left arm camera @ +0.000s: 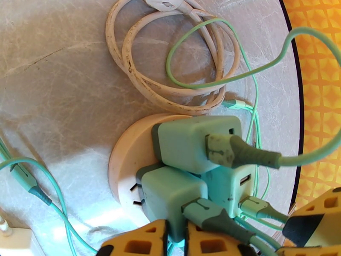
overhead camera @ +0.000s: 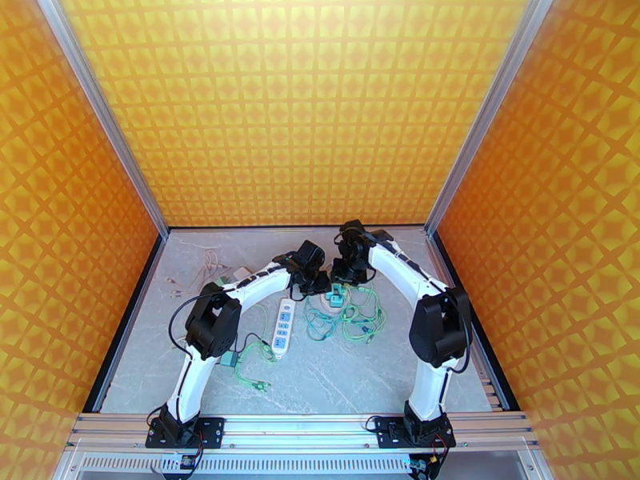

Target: Pull the plug off the socket

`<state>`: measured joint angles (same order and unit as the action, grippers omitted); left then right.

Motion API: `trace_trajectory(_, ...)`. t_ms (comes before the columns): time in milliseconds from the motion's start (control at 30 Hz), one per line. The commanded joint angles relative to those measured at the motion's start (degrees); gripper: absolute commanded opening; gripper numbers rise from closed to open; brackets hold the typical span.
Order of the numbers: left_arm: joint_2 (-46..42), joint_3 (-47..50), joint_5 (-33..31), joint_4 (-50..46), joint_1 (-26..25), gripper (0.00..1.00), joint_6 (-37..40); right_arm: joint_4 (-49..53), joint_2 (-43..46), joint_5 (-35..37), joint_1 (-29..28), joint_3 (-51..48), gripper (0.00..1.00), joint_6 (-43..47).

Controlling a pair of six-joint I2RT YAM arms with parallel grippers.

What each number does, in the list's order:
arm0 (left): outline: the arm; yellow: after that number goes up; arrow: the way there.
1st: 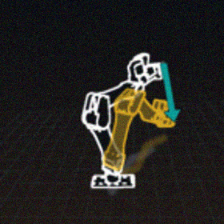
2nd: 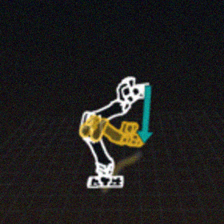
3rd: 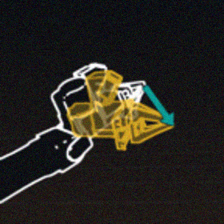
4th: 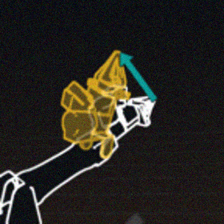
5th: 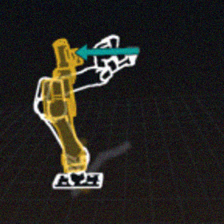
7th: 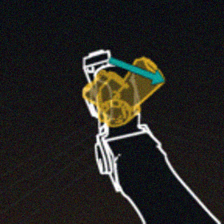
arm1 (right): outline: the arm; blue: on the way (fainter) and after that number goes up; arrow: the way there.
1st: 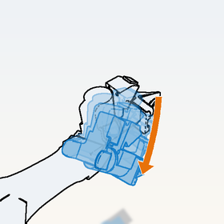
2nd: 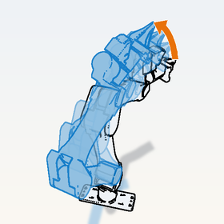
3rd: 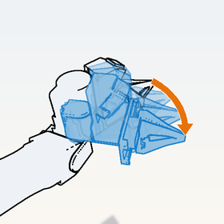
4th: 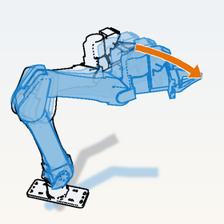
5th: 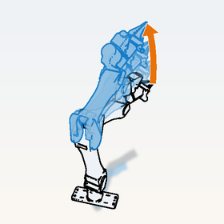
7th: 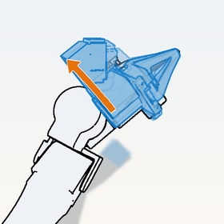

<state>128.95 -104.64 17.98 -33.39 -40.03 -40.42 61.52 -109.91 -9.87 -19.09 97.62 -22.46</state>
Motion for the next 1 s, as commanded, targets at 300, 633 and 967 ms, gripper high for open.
trace_trajectory(300,8.79,7.17,-3.65,-11.82,-2.35,0.16,0.56,2.22,-2.13,1.89,1.33,7.93,0.32,-1.09)
trace_trajectory(633,8.57,7.55,-3.65,-11.17,-2.4,0.16,0.39,2.34,-5.54,1.63,2.04,3.65,0.32,-0.58)
trace_trajectory(967,8.62,7.43,-3.65,-10.96,-2.39,0.16,0.41,1.35,-7.34,1.04,2.11,-1.0,0.32,0.04)
